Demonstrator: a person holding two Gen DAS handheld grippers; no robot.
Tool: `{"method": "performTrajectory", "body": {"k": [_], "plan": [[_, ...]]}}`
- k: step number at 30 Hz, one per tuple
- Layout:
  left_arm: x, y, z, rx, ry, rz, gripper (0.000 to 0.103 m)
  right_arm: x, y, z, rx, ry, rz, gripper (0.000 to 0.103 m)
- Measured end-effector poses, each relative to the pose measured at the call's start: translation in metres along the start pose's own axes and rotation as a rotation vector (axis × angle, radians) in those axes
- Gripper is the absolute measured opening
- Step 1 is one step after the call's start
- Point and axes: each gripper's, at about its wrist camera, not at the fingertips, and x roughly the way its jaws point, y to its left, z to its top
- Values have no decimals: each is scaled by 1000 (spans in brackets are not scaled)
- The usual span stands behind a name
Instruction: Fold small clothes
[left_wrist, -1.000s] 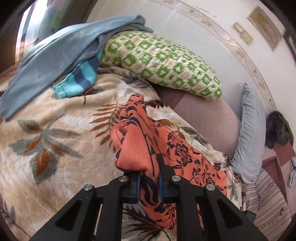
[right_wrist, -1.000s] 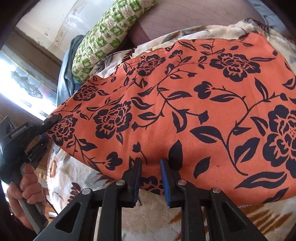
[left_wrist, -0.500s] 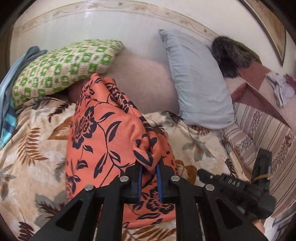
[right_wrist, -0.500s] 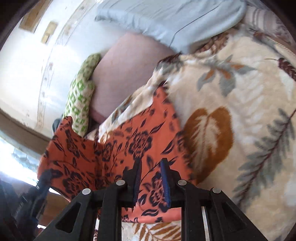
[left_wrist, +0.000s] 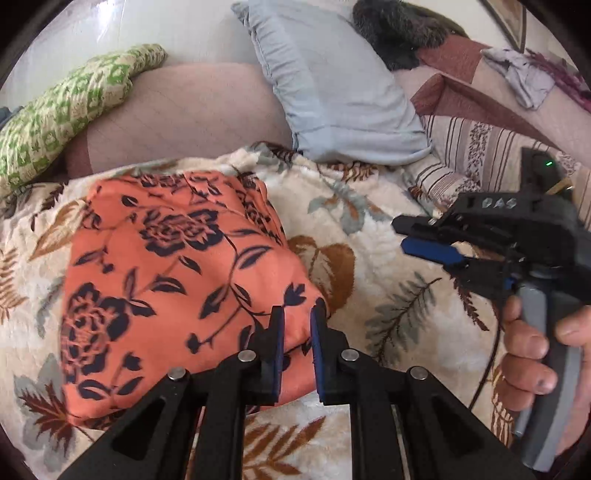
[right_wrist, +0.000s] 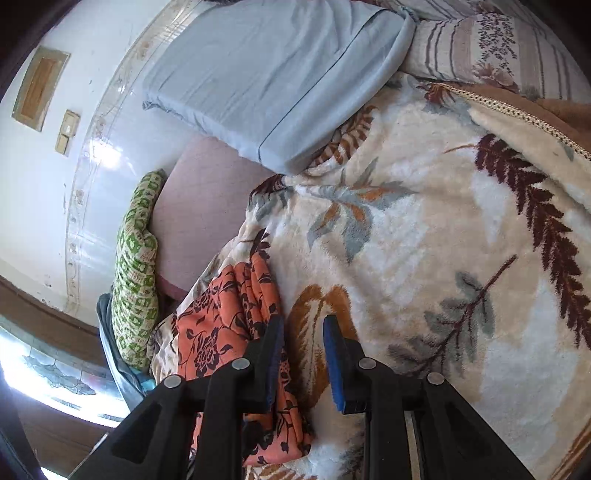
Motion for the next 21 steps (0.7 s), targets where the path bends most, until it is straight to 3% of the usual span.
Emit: {"method": "performTrajectory", "body": {"k": [2,5,8,12,14,17,21], "plan": [[-27,9,2,21,-54,33,16,10,5,-6,-12,55,23,32],[-49,32,7,12,-101,91,27,29,8,-17,18,154,109,65],[-43,65,7,-35,-55,206,33,47,17,-28,7,217,151,65],[-19,108,-5,-155,59,258,32,68,34,-42,-80,227,84,65],[-7,119,-14,-183,106,284,33,80,39,-47,-114,231,63,60],[-1,124,-24,-181,122,297,34,96,48,-57,-195,259,-28,21],[-1,127,-26,-157,154,321,36,73,78,-66,-335,219,-37,13]]}}
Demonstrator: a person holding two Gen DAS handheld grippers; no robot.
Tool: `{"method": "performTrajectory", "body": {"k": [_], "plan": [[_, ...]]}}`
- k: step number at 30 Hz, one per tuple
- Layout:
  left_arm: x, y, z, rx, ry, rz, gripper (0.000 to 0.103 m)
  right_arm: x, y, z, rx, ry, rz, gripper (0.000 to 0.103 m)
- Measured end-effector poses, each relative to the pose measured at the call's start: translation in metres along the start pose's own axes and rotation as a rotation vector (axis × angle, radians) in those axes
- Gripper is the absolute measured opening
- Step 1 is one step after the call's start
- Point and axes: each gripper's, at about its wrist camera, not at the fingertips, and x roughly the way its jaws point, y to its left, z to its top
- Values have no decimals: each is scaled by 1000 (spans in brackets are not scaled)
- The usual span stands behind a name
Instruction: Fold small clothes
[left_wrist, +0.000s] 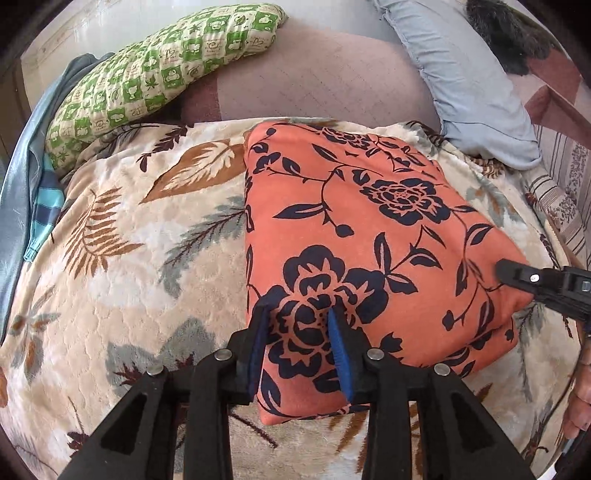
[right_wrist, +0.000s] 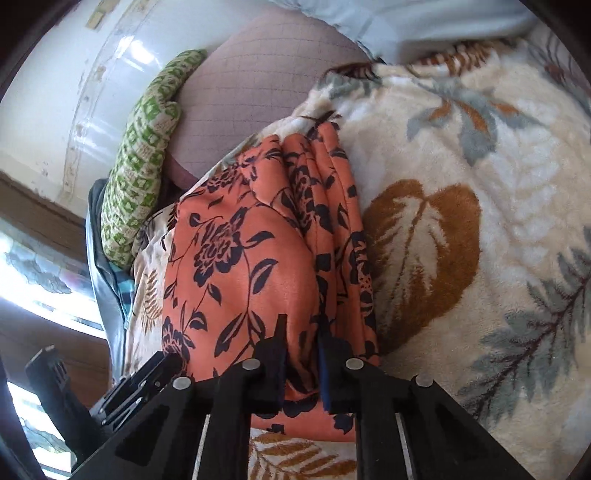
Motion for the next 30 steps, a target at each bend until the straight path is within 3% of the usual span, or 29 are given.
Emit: {"method": "performTrajectory", "body": {"k": [3,6,10,14,16,19,22,26,28,30], "plan": [[4,4,0,-8,26,9,36,-27,16,-7,-56,-10,80,12],[3,7,-1,-11,28,-7,36,-33,21,-23,-112,10,38,12],[-3,1,2,8,27,-23,36,8,-27,-26,36,123,-39,12],[-13,-8,11,54,-9,-2,36,13,-44,-19,148,165,41,15],[-18,-10,16,58,-35,11,38,-1,-41,-17,136,127,32,15],[-18,-10,21,44,-52,13,45,-28,-30,-10,58,-36,-48,15],[-4,-13,21,47,-9,33,47,-41,-20,-6,39,-129,9,16],[8,-19,13,63,-7,63,51,-23,6,-7,-16,-64,72,15],[9,-23,10,84,-16,80,52,-1,10,-12,-5,22,97,16],[15,-25,7,108,-1,95,58,30,-1,-19,58,150,58,14]]}}
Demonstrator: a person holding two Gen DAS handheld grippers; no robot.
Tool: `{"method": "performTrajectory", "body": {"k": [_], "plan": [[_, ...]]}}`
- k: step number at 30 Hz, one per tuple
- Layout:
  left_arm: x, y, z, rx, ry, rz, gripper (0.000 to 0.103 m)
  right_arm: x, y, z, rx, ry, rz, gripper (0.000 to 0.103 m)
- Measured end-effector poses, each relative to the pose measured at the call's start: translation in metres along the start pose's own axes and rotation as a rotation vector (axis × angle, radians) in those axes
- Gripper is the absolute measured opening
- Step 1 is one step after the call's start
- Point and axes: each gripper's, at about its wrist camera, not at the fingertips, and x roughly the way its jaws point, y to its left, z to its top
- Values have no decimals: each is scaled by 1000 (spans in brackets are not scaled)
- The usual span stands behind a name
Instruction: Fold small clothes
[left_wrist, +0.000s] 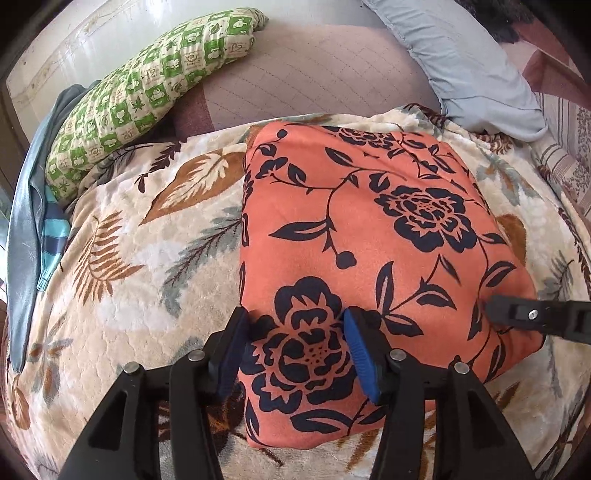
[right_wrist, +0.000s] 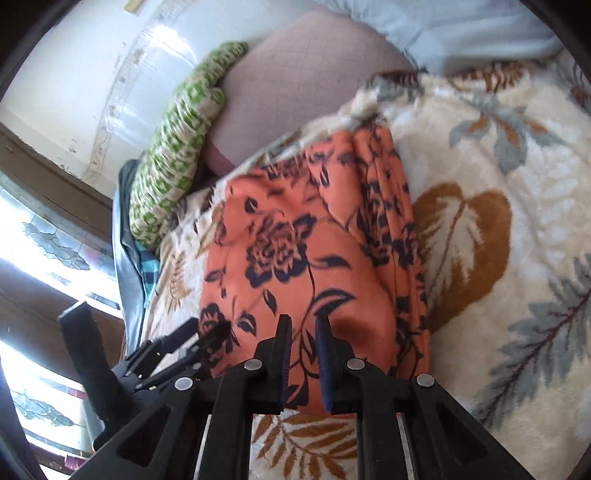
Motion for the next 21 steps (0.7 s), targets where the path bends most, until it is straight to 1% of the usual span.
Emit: {"method": "performTrajectory", "body": {"k": [1,2,4,6,7,8,10,13,15,18,19,21], "plan": [[5,-1,-1,10,19,10,59,9,-11,0,52,29,24,14],[8,-1,-1,16,31,17,62,10,-21,1,101,30,74,14],[8,4,3,-9,53,-3,63,7,-31,4,160,48,129,13],[3,9,10,-41,78,-26,63,5,-31,2,155,44,130,13],[-1,9,16,-43,74,-34,63,4,-30,2,145,42,125,13],[-5,8,22,-36,60,-37,63,4,-28,2,136,41,120,13],[-10,4,39,-12,34,-17,63,2,-27,3,141,52,120,14],[-6,-9,66,13,35,-14,63,-4,-35,5,202,60,168,14],[1,-27,82,54,43,-25,63,-15,-45,8,246,27,225,14],[11,-62,100,119,36,-45,63,-40,-68,16,330,-84,327,16],[16,-75,105,139,43,-60,63,-50,-76,18,358,-130,338,16],[32,-97,113,160,73,-72,63,-69,-91,19,403,-223,317,16]]}}
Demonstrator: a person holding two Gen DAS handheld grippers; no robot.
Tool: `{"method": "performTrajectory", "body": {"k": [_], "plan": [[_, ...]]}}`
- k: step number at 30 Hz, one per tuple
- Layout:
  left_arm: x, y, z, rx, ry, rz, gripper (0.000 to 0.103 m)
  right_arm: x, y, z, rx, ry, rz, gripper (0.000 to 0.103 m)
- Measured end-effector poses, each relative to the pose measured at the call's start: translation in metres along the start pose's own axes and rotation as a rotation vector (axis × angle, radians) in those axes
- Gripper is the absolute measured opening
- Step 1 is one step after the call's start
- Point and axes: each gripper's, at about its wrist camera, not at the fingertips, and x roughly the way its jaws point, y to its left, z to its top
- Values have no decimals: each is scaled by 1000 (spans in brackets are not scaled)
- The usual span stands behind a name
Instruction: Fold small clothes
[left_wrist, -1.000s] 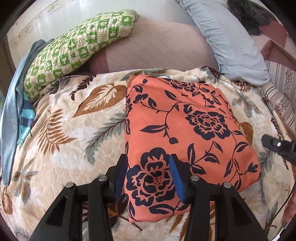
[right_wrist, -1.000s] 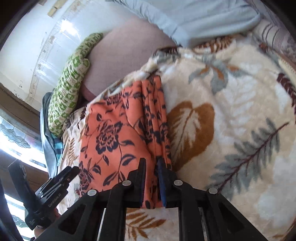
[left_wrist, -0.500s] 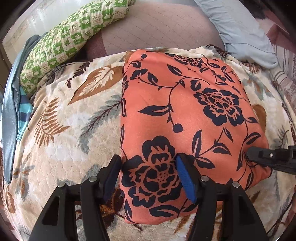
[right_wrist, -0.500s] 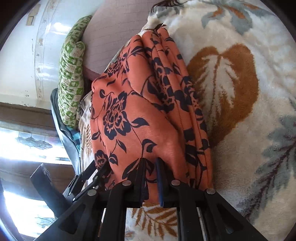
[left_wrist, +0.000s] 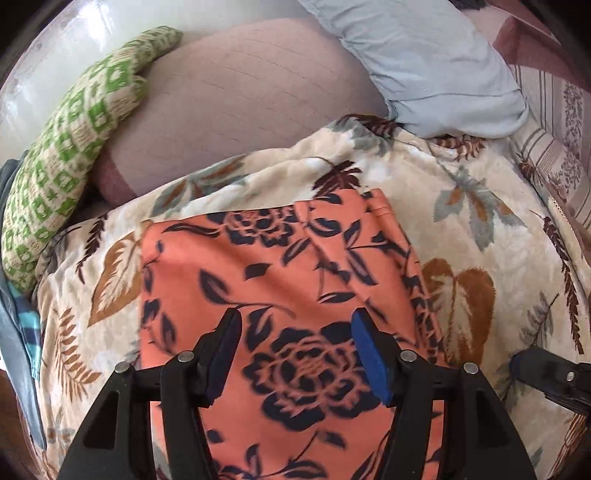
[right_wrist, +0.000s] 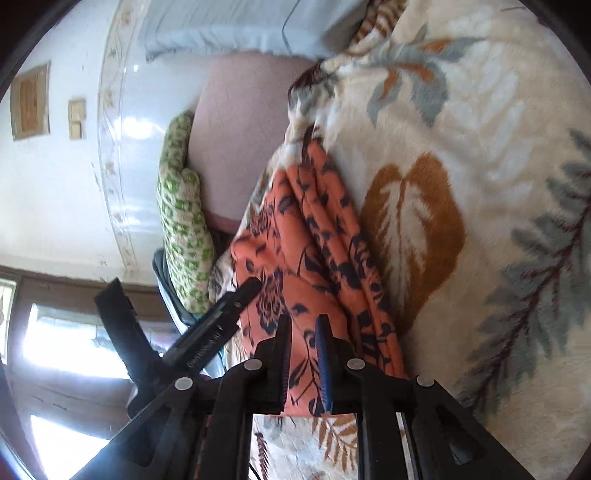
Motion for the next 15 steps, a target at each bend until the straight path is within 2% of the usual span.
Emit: {"method": "performTrajectory", "body": {"k": [3,7,11,13,15], "plan": [[35,-27,7,51,49,36,63,-17,-6,7,21,-76,-11,16],[48,-32,11,28,13,65,65,-14,-4,10,22,-67,10,16],[32,-20,14,41,27,10,64,-5,7,7,-27,-56,-7,16],[14,-4,13,15,-8,-33,64,-7,12,5,-66,-67,-29,16],[-5,19,9,-18,-66,-27,64,-10,18,1,-106,-73,-29,16]]}}
